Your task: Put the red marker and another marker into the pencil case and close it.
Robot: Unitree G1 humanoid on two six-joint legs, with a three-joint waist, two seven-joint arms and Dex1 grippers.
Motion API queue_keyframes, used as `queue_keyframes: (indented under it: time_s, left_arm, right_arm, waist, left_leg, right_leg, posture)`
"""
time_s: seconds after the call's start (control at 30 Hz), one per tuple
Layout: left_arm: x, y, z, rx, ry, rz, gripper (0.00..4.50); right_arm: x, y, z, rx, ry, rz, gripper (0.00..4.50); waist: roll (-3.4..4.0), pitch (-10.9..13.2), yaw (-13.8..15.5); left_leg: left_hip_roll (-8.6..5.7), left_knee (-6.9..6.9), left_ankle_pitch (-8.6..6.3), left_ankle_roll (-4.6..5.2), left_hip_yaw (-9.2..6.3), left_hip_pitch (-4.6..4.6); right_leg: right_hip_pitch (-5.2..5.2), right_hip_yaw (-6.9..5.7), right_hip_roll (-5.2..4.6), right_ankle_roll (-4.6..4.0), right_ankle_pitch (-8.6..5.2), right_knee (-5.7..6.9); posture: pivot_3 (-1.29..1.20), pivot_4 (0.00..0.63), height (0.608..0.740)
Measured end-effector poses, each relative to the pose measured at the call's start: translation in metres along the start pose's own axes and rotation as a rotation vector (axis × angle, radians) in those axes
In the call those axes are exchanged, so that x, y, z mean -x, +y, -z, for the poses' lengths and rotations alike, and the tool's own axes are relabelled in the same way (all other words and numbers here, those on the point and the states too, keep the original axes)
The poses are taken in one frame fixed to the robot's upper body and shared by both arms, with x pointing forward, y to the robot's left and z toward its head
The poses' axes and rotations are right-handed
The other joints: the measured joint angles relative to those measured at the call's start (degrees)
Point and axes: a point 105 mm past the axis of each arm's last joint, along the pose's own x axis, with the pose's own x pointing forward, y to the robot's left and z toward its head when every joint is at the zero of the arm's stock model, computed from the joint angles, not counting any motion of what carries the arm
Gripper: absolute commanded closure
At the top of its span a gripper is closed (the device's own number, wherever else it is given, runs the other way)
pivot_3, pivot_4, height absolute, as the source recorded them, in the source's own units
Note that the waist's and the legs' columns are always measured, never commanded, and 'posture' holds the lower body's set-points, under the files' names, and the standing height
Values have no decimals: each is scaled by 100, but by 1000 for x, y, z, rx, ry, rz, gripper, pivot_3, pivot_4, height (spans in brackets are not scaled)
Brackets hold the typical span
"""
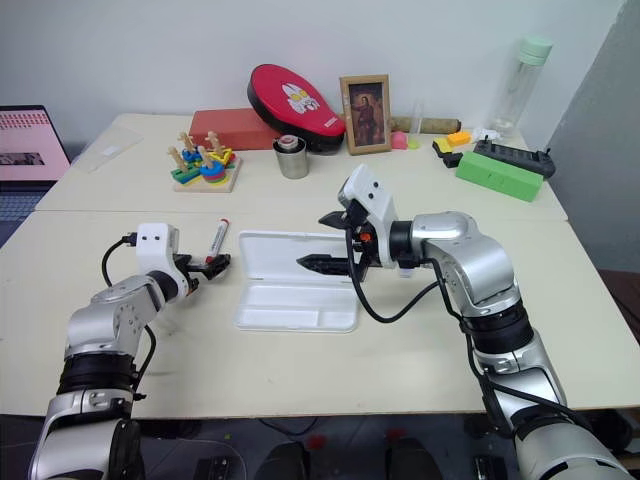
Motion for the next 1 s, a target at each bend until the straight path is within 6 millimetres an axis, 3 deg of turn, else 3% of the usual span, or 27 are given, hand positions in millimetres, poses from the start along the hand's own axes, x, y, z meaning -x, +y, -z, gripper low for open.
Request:
queue_keyframes:
  time_s: [0.2, 0.67, 1.0]
  left_arm:
    - [-5, -1, 0, -5, -3, 10, 1241]
    - [-5, -1, 0, -4, -9, 9, 3964]
    - [-4, 2, -3, -30, -58, -2, 4076]
  right_arm:
    - [2, -4, -20, 19, -75, 34, 0]
    - [0, -2, -21, 52, -79, 21, 0]
    - [0, -2, -19, 61, -73, 6, 0]
  waist:
    - [2, 0, 10]
    - [3, 0, 15]
    - [4, 1, 11]
  left_leg:
    - [0, 3, 0, 0, 0, 1]
    - [-1, 3, 0, 0, 0, 0]
    - [1, 2, 0, 0, 0, -3]
  right_leg:
    - [5, -1, -1, 0, 0, 1]
    - [5, -2, -2, 1, 0, 1]
    - [2, -2, -1, 1, 0, -1]
  posture:
    - [0, 150, 740]
    - [0, 150, 740]
    - [0, 150, 740]
